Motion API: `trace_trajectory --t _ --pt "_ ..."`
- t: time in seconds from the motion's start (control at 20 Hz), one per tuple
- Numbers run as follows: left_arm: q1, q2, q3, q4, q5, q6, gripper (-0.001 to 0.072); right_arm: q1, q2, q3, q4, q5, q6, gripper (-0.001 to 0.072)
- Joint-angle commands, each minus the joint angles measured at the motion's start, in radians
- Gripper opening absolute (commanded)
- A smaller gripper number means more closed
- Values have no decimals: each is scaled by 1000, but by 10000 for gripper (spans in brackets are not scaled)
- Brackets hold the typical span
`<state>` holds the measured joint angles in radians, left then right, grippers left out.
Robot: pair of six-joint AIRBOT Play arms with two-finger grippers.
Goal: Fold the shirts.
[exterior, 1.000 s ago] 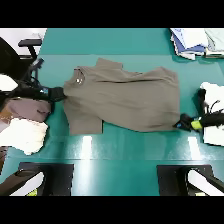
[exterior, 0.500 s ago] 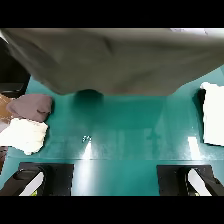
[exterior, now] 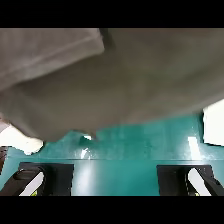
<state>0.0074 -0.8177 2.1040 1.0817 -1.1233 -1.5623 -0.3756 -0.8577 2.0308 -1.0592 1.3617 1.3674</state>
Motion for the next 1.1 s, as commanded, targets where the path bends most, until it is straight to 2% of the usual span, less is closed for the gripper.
trace_trajectory --t 0.0,0.15,0.25,0.35,0.5,0.65,0.8,0.95,1.05 --pt "0 -16 -118 13 -53 -35 31 -3 -58 -37 -6 89 35 16" --pt "0 -91 -337 3 -102 -35 31 76 -158 -165 -25 150 46 16" --pt "0 -174 -465 -13 -116 -32 31 186 -254 -254 -126 152 50 16" --pt "0 -282 -565 -14 -117 -3 32 277 -370 -332 -247 163 80 16" --pt "0 -490 -627 -14 -103 23 32 330 -568 -387 -277 152 84 16" --pt "0 -692 -627 -35 5 73 32 331 -775 -311 -268 120 83 16" --pt "1 -809 -612 -56 130 104 32 331 -921 -161 -268 94 84 16" --pt "1 -838 -585 -53 180 105 32 331 -991 -39 -268 106 83 16" --pt "1 -837 -555 -42 137 121 32 324 -976 -38 -269 117 81 16"
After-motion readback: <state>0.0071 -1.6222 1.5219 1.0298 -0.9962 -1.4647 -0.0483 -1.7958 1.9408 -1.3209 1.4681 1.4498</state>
